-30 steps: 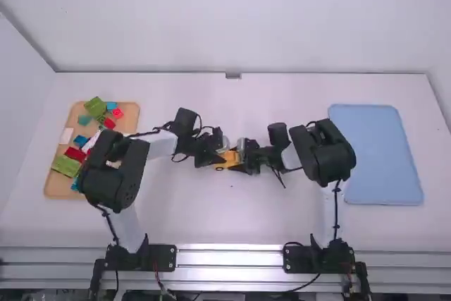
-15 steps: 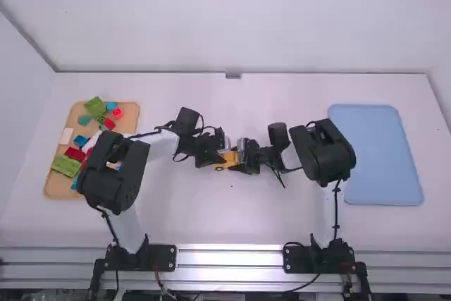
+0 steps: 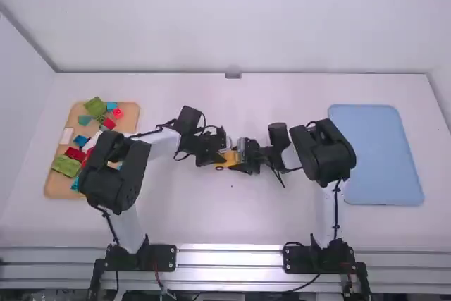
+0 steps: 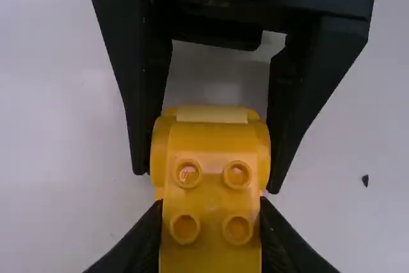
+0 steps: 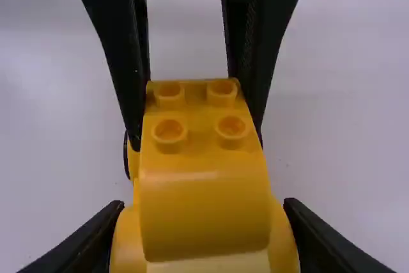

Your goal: Assemble lego blocks to make yellow taxi

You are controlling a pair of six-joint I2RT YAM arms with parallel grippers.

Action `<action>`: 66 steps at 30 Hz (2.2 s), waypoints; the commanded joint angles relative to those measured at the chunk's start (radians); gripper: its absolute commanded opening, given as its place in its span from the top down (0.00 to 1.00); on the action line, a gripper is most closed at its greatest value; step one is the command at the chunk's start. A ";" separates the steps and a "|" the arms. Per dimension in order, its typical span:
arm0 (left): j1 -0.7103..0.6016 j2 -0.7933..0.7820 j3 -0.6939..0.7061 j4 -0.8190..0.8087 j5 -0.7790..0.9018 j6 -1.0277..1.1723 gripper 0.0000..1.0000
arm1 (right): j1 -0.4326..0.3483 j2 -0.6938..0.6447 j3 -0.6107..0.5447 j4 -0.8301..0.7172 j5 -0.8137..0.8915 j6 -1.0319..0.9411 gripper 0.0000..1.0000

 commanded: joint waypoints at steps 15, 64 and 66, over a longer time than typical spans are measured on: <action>-0.035 0.058 0.050 -0.054 -0.071 -0.034 0.58 | 0.014 0.019 0.013 0.004 0.013 0.017 0.49; 0.378 -0.188 -0.131 0.495 -0.402 -0.792 0.01 | -0.576 -0.731 0.012 -0.673 0.631 0.334 0.54; 0.378 -0.188 -0.144 0.540 -0.418 -0.829 0.01 | -0.652 -0.772 0.011 -0.703 0.730 0.396 0.55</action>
